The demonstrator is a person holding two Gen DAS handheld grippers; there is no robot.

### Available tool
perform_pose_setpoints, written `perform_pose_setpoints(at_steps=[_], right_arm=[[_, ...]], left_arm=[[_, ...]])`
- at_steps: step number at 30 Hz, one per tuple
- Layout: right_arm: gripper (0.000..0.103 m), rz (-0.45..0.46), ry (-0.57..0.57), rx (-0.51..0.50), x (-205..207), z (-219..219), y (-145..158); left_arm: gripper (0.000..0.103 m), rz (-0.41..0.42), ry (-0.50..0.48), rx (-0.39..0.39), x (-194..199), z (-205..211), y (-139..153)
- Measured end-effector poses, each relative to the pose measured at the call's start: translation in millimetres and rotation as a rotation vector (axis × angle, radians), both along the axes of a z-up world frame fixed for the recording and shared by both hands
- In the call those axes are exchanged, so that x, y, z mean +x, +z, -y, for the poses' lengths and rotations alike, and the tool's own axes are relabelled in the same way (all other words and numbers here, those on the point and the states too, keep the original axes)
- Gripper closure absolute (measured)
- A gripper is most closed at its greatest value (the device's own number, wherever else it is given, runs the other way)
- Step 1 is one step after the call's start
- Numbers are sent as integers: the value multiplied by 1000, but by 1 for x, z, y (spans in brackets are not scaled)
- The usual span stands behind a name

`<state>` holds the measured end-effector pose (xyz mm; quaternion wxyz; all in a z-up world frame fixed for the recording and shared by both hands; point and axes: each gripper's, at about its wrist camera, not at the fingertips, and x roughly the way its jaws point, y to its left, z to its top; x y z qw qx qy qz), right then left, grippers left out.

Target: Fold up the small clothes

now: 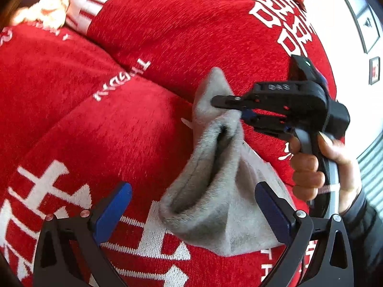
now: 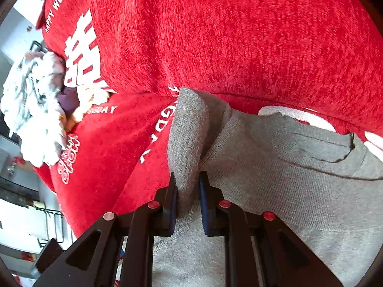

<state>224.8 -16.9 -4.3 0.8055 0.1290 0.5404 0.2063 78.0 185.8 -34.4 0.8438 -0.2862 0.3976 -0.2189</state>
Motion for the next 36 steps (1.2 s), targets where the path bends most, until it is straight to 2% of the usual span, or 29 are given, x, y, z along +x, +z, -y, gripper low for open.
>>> perform_pose_setpoints(at_steps=[2, 3, 4, 6, 9, 12, 14, 17, 21, 28, 36], right_arm=[[85, 2, -4, 15, -2, 0, -2], [85, 3, -8, 22, -2, 3, -3], [85, 1, -11, 26, -3, 5, -2], [86, -4, -18, 38, -3, 8, -3], [86, 2, -17, 43, -4, 9, -2], [86, 14, -22, 49, -7, 13, 0], [86, 23, -27, 55, -9, 18, 3], [85, 33, -35, 66, -13, 28, 8], [86, 50, -40, 83, -19, 43, 17], [86, 79, -9, 87, -21, 67, 38], [87, 76, 34, 72, -24, 118, 55]], left_arm=[[0, -21, -18, -29, 4, 0, -2], [14, -18, -24, -35, 5, 1, -2], [43, -11, -35, -33, 5, 3, -1], [70, -26, -81, -10, 8, 10, -1], [87, 1, -72, 29, 4, 15, 4], [91, 54, -24, 73, -6, 15, 17], [91, 95, -4, 155, -14, 26, 27], [91, 153, 10, 324, -28, 53, 42], [91, 185, 13, 444, -39, 80, 55], [91, 188, 25, 585, -47, 123, 72], [91, 205, -37, 689, -57, 193, 87]])
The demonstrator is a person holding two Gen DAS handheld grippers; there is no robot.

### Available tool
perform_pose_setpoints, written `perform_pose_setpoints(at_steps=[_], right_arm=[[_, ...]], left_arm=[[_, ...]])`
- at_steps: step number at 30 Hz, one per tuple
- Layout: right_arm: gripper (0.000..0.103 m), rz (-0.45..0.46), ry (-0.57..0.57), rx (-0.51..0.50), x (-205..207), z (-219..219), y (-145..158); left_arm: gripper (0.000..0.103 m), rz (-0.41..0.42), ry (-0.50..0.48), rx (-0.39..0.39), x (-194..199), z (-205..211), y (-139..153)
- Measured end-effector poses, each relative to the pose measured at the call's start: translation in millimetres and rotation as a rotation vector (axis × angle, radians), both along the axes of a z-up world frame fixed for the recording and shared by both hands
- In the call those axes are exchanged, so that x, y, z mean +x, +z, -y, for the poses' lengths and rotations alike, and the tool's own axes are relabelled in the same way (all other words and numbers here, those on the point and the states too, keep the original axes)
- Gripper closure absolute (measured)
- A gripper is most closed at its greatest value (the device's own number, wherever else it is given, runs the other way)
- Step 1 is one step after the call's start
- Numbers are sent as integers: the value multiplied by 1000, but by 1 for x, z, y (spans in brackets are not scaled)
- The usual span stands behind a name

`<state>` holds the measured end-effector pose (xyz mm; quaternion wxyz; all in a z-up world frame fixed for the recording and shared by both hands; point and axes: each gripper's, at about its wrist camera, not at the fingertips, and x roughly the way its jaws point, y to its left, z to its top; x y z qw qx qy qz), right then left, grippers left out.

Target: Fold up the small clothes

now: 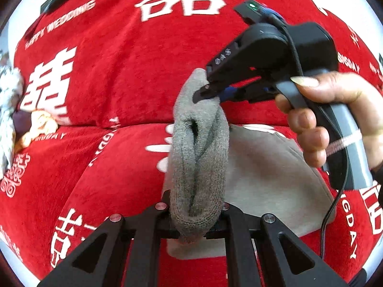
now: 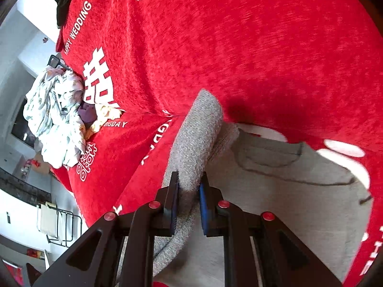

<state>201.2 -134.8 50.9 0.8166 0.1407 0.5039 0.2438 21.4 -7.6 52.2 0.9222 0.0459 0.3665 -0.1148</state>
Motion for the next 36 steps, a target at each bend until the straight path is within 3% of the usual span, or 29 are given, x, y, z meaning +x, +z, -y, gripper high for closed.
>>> perform_pose_setpoints(at_steps=[8, 16, 25, 30, 31, 36], right_arm=[[87, 26, 21, -11, -11, 63, 5], [87, 36, -29, 16, -28, 126, -4], [87, 17, -108, 99, -46, 190, -39], [88, -19, -172, 172, -58, 223, -75], [92, -30, -192, 185, -60, 230, -85], [94, -54, -248, 257, -68, 253, -115]], left_arm=[[91, -14, -79, 99, -9, 80, 2], [91, -20, -170, 171, -16, 147, -4], [91, -54, -245, 275, -21, 205, -34], [91, -75, -272, 346, -24, 221, -56], [91, -75, -275, 364, -25, 224, -60], [91, -45, -283, 430, -31, 234, -68]])
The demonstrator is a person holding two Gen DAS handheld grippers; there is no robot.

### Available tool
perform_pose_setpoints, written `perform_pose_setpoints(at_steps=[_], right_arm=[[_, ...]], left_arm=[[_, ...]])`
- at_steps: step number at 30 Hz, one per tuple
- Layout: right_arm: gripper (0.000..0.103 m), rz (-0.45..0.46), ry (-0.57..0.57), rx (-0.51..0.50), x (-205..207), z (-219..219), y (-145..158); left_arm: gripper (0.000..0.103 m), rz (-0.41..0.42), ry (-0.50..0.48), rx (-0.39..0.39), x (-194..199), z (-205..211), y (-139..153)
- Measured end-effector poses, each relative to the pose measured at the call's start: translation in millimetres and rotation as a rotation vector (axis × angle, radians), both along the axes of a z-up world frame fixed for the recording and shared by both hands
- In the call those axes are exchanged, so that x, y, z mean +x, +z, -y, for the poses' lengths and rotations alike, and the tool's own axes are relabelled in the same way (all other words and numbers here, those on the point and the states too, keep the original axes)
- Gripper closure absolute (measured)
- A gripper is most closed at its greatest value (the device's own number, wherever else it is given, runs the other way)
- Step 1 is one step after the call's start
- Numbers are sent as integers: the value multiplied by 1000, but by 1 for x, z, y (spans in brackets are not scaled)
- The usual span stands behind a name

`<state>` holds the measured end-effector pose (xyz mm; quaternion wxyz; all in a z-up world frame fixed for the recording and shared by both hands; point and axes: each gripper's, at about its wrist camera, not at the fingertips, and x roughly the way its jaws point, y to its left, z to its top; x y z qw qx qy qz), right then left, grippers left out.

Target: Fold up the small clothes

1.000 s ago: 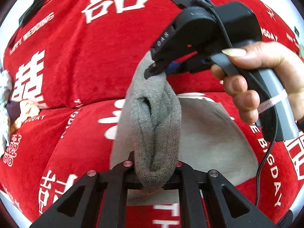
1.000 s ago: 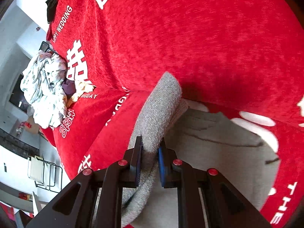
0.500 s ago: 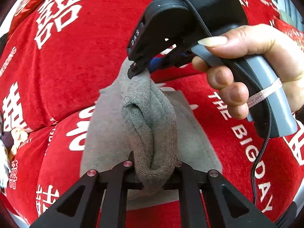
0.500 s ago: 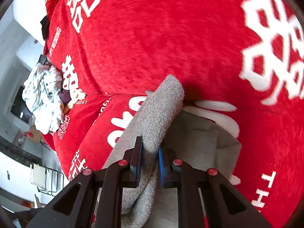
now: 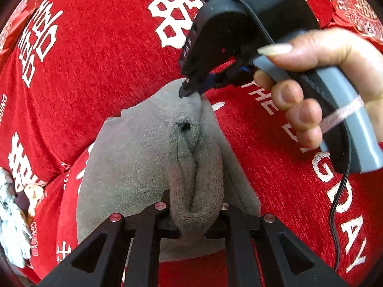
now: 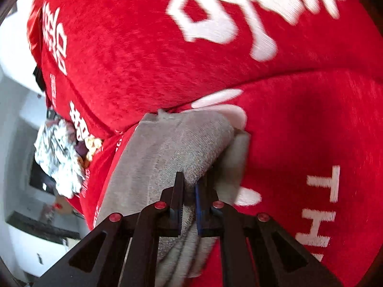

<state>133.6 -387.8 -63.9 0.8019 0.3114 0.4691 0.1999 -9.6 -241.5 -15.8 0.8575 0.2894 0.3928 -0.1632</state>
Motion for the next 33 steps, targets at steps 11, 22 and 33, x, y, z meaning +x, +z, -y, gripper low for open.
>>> perform_pose_setpoints(at_steps=[11, 22, 33], right_arm=[[90, 16, -61, 14, -24, 25, 22], [35, 170, 45, -55, -57, -21, 78], [44, 34, 82, -130, -66, -69, 33]], left_arm=[[89, 56, -20, 101, -11, 20, -8], [4, -43, -76, -223, -42, -59, 49], [4, -272, 301, -466, 69, -171, 36]])
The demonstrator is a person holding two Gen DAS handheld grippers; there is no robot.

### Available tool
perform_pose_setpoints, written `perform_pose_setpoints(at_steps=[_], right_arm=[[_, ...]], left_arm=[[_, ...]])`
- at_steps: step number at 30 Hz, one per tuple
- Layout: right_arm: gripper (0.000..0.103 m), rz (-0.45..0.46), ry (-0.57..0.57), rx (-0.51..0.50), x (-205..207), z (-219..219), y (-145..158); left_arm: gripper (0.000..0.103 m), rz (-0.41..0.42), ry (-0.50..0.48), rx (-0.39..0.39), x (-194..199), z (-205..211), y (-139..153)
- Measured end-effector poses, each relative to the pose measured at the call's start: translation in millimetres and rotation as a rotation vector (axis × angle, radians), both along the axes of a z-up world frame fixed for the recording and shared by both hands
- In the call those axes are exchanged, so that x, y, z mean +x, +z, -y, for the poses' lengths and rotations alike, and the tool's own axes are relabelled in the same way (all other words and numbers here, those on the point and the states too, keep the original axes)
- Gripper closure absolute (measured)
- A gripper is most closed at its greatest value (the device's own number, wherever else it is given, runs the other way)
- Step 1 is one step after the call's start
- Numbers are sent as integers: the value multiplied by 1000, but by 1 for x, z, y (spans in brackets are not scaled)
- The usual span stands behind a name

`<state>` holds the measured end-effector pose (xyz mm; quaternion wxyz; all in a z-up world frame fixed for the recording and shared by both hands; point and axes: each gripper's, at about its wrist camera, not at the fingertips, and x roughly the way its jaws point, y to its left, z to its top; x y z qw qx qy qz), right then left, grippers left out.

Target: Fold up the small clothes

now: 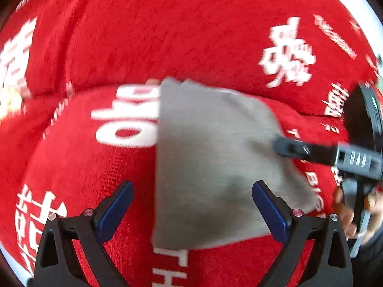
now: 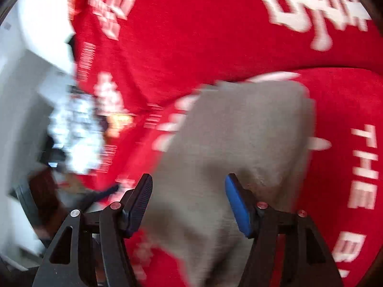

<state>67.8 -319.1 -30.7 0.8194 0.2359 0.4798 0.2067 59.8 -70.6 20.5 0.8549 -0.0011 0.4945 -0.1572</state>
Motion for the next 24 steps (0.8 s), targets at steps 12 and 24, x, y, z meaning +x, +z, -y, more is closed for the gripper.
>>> perform_pose_setpoints(at_steps=[12, 24], right_arm=[[40, 198, 8, -95, -83, -24, 61], [39, 28, -171, -152, -102, -6, 9]], left_arm=[[4, 10, -29, 100, -16, -3, -18], [4, 68, -11, 196, -30, -22, -31]])
